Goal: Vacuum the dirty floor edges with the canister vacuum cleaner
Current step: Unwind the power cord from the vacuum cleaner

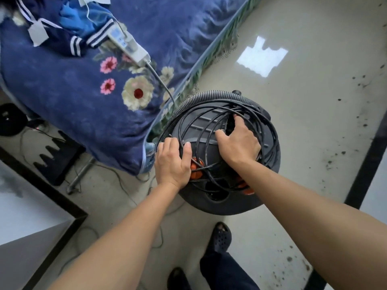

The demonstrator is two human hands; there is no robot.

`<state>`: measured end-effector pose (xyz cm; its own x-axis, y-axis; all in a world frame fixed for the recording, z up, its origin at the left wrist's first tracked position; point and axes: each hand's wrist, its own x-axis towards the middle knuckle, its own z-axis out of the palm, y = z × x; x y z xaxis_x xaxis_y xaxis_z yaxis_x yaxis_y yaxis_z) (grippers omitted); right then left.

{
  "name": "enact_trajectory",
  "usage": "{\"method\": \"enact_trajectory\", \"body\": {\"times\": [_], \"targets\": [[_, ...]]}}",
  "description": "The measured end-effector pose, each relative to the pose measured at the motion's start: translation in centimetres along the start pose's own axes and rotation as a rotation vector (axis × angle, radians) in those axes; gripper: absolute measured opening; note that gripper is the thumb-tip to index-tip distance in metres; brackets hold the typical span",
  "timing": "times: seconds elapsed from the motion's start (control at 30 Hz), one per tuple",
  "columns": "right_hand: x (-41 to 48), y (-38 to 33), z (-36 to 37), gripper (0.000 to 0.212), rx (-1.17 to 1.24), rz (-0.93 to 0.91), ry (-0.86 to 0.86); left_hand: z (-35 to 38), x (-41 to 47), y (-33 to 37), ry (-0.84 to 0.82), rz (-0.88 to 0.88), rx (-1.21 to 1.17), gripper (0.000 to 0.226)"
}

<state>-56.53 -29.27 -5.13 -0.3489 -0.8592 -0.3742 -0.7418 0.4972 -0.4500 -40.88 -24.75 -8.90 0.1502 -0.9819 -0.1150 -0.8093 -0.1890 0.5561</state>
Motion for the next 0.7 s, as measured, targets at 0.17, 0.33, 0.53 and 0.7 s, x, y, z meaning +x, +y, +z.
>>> {"method": "enact_trajectory", "body": {"times": [0.17, 0.33, 0.53, 0.7], "targets": [[3.2, -0.8, -1.9, 0.063, 0.143, 0.086, -0.029, 0.0, 2.2, 0.7, -0.077, 0.022, -0.066, 0.052], [7.9, -1.5, -3.8, 0.076, 0.286, 0.17, -0.003, -0.1, 6.8, 3.3, -0.207, 0.073, -0.053, 0.054], [14.5, -2.1, -6.1, 0.079, 0.342, 0.203, 0.082, 1.3, 13.8, 7.2, -0.348, 0.107, -0.046, 0.047], [20.8, -2.4, -9.3, 0.064, 0.271, 0.171, 0.109, 3.4, 18.6, 11.5, -0.35, 0.115, -0.104, 0.052]]}}
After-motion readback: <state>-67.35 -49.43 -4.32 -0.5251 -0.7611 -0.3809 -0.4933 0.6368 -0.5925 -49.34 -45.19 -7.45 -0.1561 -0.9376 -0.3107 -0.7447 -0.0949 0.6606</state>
